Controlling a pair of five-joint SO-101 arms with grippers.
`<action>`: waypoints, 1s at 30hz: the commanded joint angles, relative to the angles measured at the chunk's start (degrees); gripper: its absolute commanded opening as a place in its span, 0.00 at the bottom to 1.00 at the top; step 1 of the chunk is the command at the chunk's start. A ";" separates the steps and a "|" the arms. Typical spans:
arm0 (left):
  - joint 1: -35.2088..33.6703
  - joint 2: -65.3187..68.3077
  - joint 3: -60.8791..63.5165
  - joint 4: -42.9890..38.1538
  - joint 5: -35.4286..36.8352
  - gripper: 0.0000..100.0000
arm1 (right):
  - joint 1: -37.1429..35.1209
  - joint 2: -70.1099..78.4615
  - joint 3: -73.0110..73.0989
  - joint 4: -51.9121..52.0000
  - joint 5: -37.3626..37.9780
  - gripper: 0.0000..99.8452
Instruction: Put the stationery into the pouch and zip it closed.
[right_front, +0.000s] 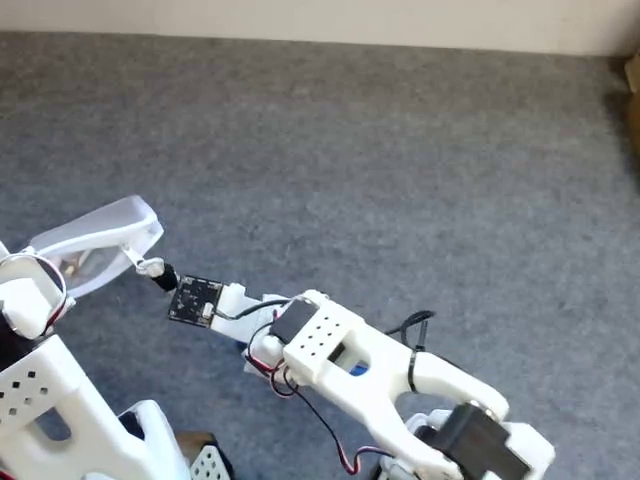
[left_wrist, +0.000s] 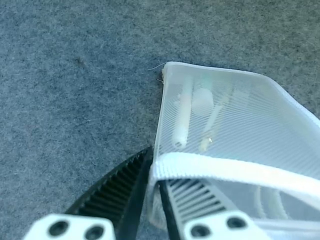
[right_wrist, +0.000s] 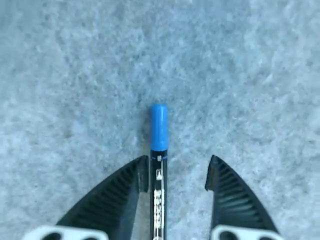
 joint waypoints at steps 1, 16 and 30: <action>0.84 -0.22 -0.31 -1.58 0.62 0.01 | -0.57 4.35 -2.95 -1.63 -0.53 0.18; 0.84 -0.22 0.75 -2.02 0.53 0.01 | -3.12 11.03 -3.30 1.80 -0.26 0.01; 12.00 -0.22 -0.57 -1.49 -0.09 0.01 | 2.15 -21.41 2.33 6.99 -0.62 0.00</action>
